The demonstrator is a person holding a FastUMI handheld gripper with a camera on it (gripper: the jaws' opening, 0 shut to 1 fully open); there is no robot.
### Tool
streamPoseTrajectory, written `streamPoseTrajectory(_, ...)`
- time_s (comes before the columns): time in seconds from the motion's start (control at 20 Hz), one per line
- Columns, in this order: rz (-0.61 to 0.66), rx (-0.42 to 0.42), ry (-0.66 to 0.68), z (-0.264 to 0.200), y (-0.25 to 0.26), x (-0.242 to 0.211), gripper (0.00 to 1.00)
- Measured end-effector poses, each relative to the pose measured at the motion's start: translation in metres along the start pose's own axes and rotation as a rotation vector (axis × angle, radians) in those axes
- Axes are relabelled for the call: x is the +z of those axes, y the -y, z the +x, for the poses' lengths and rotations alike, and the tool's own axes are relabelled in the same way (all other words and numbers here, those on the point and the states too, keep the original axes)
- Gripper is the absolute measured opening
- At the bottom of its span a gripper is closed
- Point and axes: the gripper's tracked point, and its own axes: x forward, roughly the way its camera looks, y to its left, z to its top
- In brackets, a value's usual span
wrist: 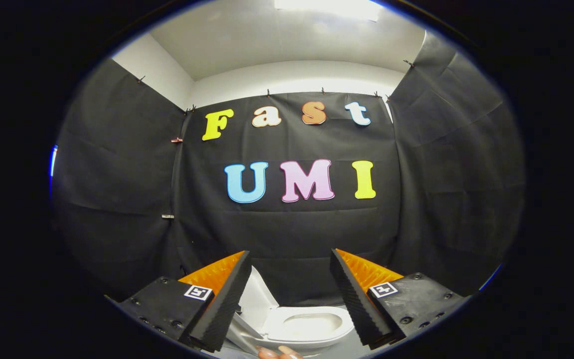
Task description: Open the toilet lid.
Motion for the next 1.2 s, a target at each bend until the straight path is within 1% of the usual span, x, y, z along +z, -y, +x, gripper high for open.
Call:
streamPoseTrajectory(0.35, 0.005, 0.004, -0.018, -0.0042, 0.0007, 0.0003, 0.99)
streamPoseTrajectory(0.7, 0.007, 0.000, -0.007, -0.0084, 0.0015, 0.0060, 0.99)
streamPoseTrajectory(1.2, 0.003, -0.010, -0.020, -0.0076, 0.0045, 0.0021, 0.99)
